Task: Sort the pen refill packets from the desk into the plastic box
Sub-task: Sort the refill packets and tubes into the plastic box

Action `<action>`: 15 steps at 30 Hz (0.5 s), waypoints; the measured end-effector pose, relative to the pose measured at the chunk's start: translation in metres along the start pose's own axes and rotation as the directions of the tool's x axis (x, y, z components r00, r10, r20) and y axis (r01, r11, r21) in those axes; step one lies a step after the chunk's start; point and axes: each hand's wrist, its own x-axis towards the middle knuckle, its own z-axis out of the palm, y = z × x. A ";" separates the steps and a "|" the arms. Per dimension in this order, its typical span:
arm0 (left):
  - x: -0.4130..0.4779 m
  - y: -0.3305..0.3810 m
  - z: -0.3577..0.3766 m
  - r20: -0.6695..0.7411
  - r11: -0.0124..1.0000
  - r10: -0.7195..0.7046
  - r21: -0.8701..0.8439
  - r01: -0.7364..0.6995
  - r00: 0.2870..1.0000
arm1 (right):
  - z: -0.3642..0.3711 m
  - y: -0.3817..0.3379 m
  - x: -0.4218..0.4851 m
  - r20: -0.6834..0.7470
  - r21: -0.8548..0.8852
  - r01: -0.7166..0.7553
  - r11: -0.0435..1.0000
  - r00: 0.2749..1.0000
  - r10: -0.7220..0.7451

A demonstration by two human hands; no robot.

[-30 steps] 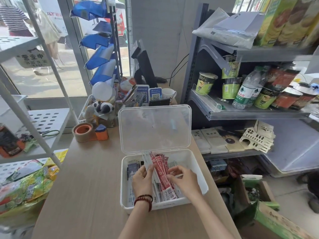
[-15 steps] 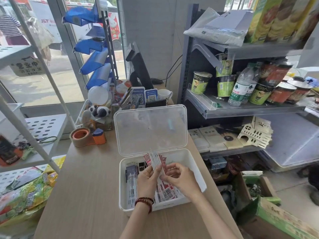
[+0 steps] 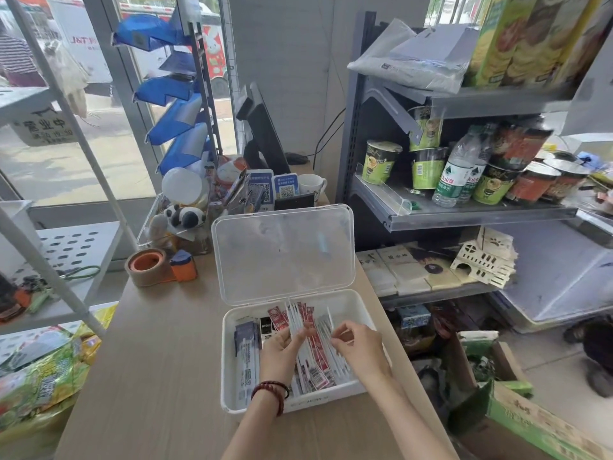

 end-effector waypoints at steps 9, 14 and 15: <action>0.002 0.001 -0.001 0.088 0.996 -0.083 0.036 0.080 0.993 | 0.014 0.009 -0.001 0.029 -0.172 -0.047 0.984 0.998 0.053; 0.001 0.007 -0.003 0.090 0.996 -0.086 0.022 0.085 0.992 | 0.013 0.005 -0.005 -0.019 -0.145 -0.034 0.989 0.999 0.032; 0.000 0.008 -0.002 0.070 0.998 -0.060 0.012 0.060 0.996 | 0.012 0.003 -0.007 -0.038 -0.064 -0.005 0.998 0.999 0.003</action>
